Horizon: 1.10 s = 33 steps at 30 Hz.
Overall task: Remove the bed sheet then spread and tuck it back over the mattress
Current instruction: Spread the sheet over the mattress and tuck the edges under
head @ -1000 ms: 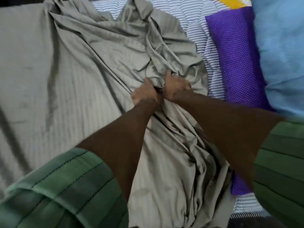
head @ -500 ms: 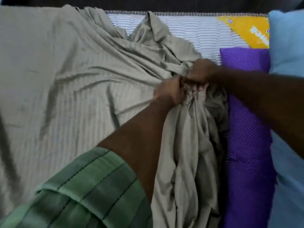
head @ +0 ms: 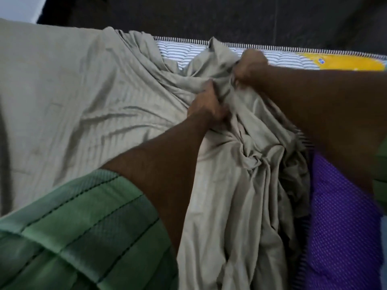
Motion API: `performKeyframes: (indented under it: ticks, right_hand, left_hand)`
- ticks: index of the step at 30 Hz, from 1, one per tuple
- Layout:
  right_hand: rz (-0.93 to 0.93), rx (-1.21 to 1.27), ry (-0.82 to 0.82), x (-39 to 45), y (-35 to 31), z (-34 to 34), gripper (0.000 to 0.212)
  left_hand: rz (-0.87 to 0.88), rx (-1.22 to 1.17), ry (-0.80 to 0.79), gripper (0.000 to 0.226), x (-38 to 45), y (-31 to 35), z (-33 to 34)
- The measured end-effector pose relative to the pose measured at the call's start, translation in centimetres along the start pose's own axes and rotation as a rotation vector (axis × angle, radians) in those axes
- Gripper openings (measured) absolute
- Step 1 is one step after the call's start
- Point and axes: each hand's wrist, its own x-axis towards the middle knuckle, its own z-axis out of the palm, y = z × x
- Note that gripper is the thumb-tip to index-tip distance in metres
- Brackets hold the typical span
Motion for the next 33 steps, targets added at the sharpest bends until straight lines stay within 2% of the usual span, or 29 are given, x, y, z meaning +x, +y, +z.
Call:
performKeyframes:
  ticks: [1,2,3,4,6,7,11,13,15,18,20,22,25,28,31,33]
  right_hand:
    - [-0.036,0.081,0.222,1.1,-0.3,-0.8,0.037]
    - [-0.086,0.201,0.364,1.8,-0.4,-1.8,0.049]
    - [-0.138,0.306,0.429,2.3,-0.5,-2.8,0.062]
    - [-0.165,0.361,0.426,2.8,-0.5,-3.4,0.076]
    - [-0.194,0.275,0.364,3.4,0.2,-3.6,0.093]
    - [-0.205,0.137,0.339,3.4,0.7,-3.4,0.09]
    - [-0.286,-0.414,0.293,2.4,3.5,-1.3,0.057]
    - [-0.298,-0.502,0.233,1.8,4.8,0.3,0.065]
    - [-0.311,-0.477,0.146,1.8,6.2,1.4,0.073]
    - [-0.288,-0.306,0.041,1.0,8.0,2.2,0.077]
    - [-0.267,-0.221,0.099,-1.2,9.2,3.9,0.077]
    - [-0.233,-0.109,0.262,-5.1,10.7,6.7,0.071]
    - [-0.186,0.05,0.395,-12.2,13.5,11.2,0.064]
    - [-0.08,0.148,0.43,-18.5,15.5,13.9,0.064]
    - [0.077,0.036,0.41,-24.3,16.2,14.5,0.066]
    - [0.057,-0.022,0.348,-27.3,17.1,14.2,0.062]
  left_hand:
    - [0.026,-0.025,0.0,0.095,0.5,0.4,-0.2]
    - [0.059,-0.015,0.02,0.101,0.9,0.8,-0.3]
    - [0.089,0.016,0.041,0.102,1.3,1.2,-0.4]
    - [0.115,0.053,0.054,0.101,1.5,1.5,-0.5]
    - [0.127,0.118,0.067,0.094,1.8,1.9,-0.5]
    - [0.108,0.138,0.072,0.09,1.8,1.9,-0.4]
    - [0.035,0.195,0.1,0.064,2.2,2.8,0.4]
    - [0.031,0.188,0.087,0.056,2.2,3.2,0.9]
    - [0.042,0.173,0.027,0.054,2.1,3.5,1.5]
    - [0.061,0.182,-0.036,0.054,1.0,3.6,2.8]
    - [0.063,0.138,0.033,0.045,-0.6,3.2,4.1]
    - [0.051,0.093,0.143,0.039,-3.2,2.6,5.9]
    - [0.046,0.072,0.228,0.046,-8.1,1.2,8.9]
    - [0.027,0.161,0.266,0.053,-12.1,-0.1,11.1]
    - [-0.054,0.195,0.279,0.063,-16.7,-0.8,12.5]
    - [-0.137,0.198,0.273,0.062,-20.4,-1.2,13.3]
